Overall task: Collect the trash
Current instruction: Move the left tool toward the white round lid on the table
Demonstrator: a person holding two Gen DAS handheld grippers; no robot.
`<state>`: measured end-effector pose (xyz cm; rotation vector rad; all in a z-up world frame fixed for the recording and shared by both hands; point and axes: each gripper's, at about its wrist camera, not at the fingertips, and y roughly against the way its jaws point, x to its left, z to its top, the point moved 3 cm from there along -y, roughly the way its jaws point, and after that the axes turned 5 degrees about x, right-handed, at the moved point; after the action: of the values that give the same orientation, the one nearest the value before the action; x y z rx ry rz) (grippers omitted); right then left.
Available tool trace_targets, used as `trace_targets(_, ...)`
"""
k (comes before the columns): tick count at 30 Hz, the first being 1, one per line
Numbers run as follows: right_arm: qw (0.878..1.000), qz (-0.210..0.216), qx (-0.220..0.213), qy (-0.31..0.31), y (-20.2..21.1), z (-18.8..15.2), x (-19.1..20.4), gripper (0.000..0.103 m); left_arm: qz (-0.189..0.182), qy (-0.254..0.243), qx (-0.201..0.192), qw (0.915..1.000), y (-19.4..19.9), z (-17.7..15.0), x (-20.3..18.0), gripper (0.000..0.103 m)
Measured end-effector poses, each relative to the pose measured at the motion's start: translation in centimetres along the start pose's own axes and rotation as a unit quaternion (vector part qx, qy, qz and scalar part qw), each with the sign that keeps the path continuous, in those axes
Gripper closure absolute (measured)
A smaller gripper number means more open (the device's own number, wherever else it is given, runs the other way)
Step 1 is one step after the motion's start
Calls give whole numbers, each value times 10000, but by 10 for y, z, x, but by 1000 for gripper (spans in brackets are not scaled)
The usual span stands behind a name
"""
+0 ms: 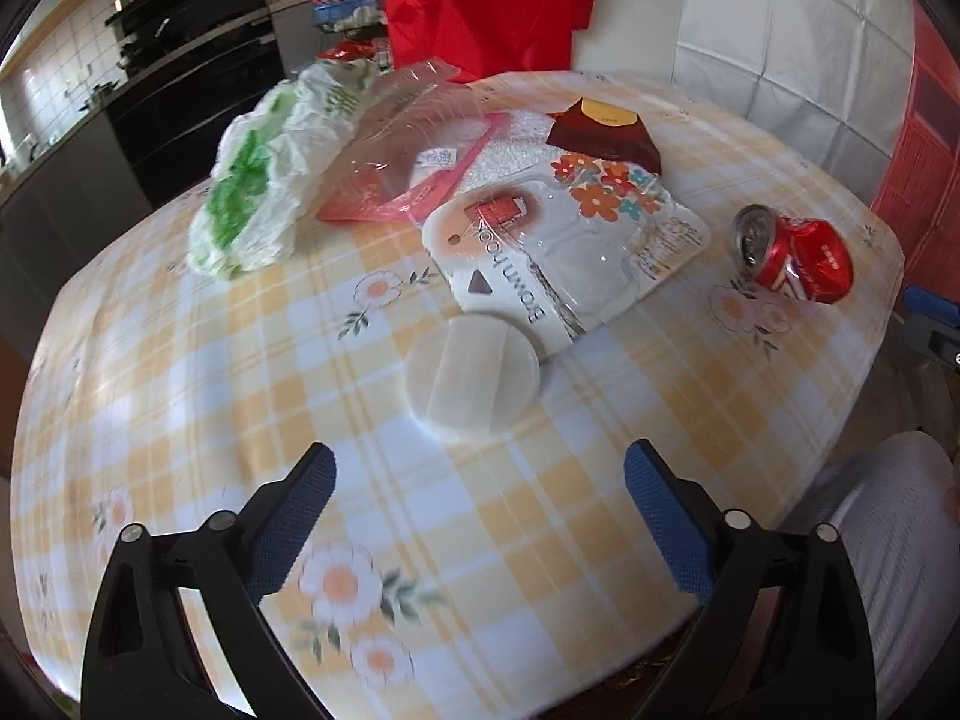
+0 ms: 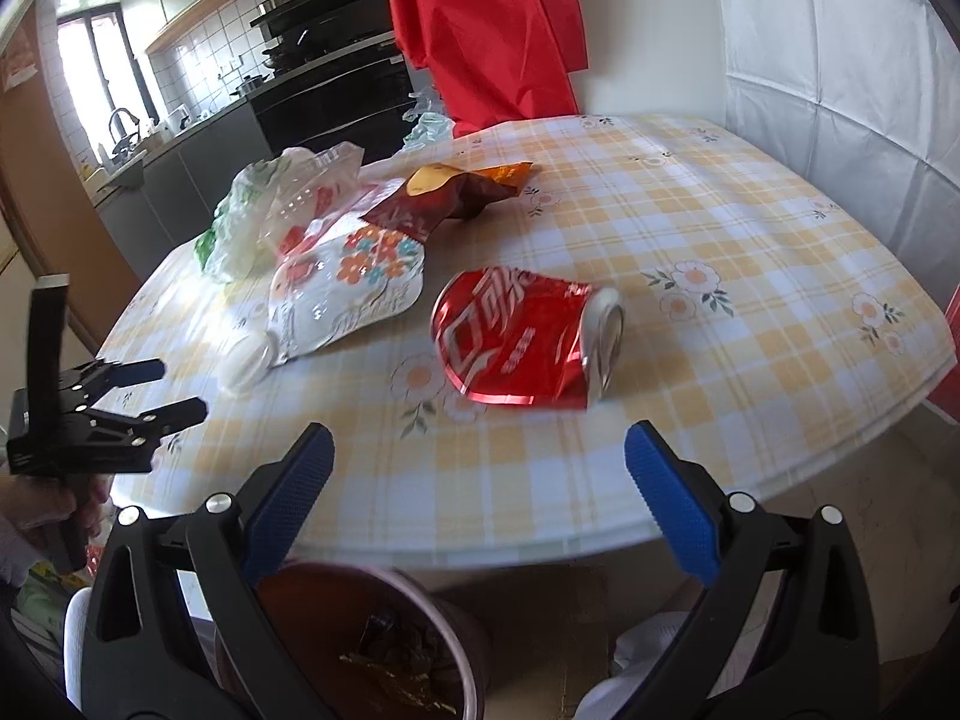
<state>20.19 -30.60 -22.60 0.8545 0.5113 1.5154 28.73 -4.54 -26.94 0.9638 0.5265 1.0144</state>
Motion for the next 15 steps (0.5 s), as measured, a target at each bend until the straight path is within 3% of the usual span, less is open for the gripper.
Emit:
trace_targets(7, 9997, -126, 48, 191, -17, 16, -6, 7, 71, -240, 248, 9994, -39, 24, 8, 13)
trace_targets(12, 9998, -202, 34, -22, -24, 24, -22, 7, 22, -318, 341, 9989, -54, 30, 10, 14)
trace_targets(15, 9997, -161, 22, -181, -27, 27, -32, 7, -202, -116, 382, 9990, -59, 34, 14, 18)
